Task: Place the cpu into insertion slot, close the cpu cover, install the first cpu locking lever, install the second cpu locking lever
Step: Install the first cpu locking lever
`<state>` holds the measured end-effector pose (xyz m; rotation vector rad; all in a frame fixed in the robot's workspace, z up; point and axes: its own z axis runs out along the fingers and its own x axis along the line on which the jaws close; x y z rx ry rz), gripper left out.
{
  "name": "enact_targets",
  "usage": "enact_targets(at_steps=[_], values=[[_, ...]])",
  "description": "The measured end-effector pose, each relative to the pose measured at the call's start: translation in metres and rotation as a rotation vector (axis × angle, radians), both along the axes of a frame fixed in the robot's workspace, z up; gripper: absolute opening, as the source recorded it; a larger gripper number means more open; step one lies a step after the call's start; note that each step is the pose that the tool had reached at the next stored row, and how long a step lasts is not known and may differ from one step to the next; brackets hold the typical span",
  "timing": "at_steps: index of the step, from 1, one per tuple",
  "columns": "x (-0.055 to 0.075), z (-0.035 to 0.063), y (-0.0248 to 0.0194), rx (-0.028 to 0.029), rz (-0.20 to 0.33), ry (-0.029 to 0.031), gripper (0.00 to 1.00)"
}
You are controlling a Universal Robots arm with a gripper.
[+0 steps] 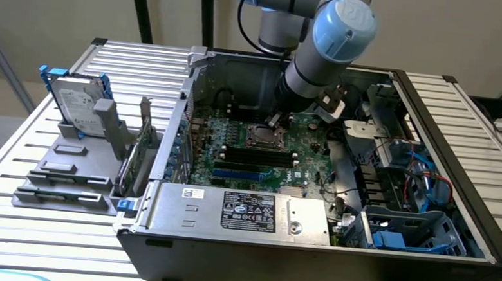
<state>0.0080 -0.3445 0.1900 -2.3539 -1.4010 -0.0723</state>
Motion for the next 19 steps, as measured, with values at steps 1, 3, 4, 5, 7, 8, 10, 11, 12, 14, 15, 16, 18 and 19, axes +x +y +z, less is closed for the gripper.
enact_targets(at_steps=[1,3,4,5,7,8,10,11,12,14,15,16,18,19], values=[[0.0000,-0.0002,-0.0001,0.0023,0.003,0.0001,0.11],[0.0000,-0.0004,-0.0001,0.0097,0.009,0.0001,0.11],[0.0001,-0.0006,-0.0001,0.0141,0.013,0.0000,0.11],[0.0001,-0.0007,-0.0001,0.0187,0.016,0.0000,0.11],[0.0004,-0.0011,-0.0001,0.0251,0.022,0.0000,0.11],[0.0007,-0.0012,-0.0003,0.0271,0.025,0.0000,0.11],[0.0011,-0.0016,-0.0006,0.0304,0.031,0.0001,0.11],[0.0012,-0.0017,-0.0008,0.0320,0.034,0.0001,0.11],[0.0014,-0.0020,-0.0009,0.0343,0.037,0.0001,0.11],[0.0016,-0.0025,-0.0013,0.0384,0.042,0.0002,0.11],[0.0017,-0.0029,-0.0015,0.0407,0.045,0.0001,0.11],[0.0018,-0.0032,-0.0020,0.0427,0.046,0.0001,0.11],[0.0020,-0.0040,-0.0030,0.0469,0.047,0.0001,0.11],[0.0021,-0.0042,-0.0034,0.0491,0.047,0.0000,0.11]])
